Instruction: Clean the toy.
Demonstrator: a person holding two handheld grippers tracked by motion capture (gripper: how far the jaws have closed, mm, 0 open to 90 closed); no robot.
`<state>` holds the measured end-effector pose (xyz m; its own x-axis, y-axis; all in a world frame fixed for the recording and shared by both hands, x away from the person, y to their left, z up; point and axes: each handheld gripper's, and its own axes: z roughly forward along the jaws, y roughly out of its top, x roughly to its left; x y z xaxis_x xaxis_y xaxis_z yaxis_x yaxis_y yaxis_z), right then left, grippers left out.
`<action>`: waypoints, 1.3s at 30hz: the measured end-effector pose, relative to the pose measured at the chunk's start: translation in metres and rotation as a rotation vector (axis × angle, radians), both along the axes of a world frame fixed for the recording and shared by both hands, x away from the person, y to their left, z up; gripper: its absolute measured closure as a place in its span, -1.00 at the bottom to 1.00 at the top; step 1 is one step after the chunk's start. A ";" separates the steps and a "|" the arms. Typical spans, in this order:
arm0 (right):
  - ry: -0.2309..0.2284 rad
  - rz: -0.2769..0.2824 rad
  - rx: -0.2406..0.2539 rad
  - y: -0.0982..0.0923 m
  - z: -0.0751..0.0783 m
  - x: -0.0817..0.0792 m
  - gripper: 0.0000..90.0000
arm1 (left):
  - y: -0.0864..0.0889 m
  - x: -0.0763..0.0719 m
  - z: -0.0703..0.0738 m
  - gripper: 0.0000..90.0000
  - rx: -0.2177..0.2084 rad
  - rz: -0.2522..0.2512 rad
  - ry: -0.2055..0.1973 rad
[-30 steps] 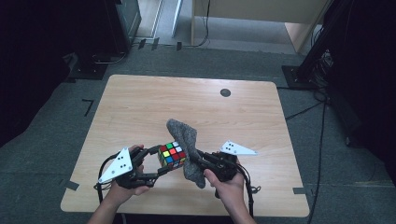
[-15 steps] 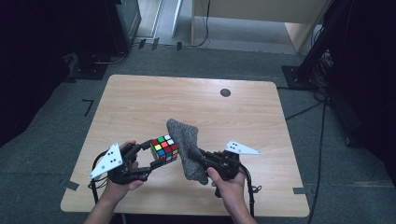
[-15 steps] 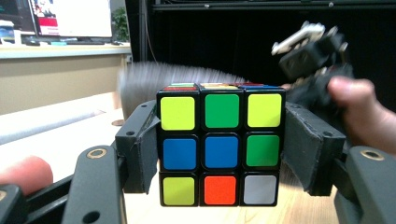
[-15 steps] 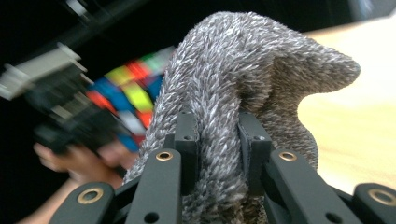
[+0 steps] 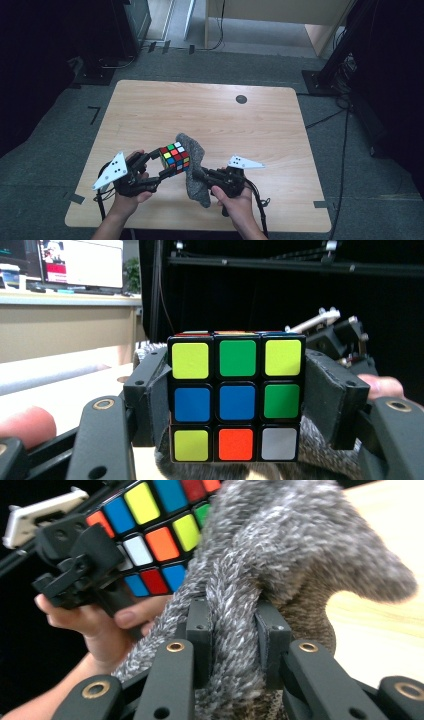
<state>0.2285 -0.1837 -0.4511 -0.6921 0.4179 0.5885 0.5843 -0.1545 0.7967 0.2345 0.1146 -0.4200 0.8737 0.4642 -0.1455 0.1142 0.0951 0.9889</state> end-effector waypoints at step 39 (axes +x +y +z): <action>-0.148 -0.052 -0.135 0.025 -0.008 -0.012 0.66 | 0.007 0.001 0.001 -0.23 -0.085 0.045 0.009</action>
<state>0.2162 -0.1588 -0.4596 -0.7422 0.5238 0.4180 0.4530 -0.0676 0.8890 0.2356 0.1219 -0.4187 0.8508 0.4885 -0.1936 0.1165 0.1839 0.9760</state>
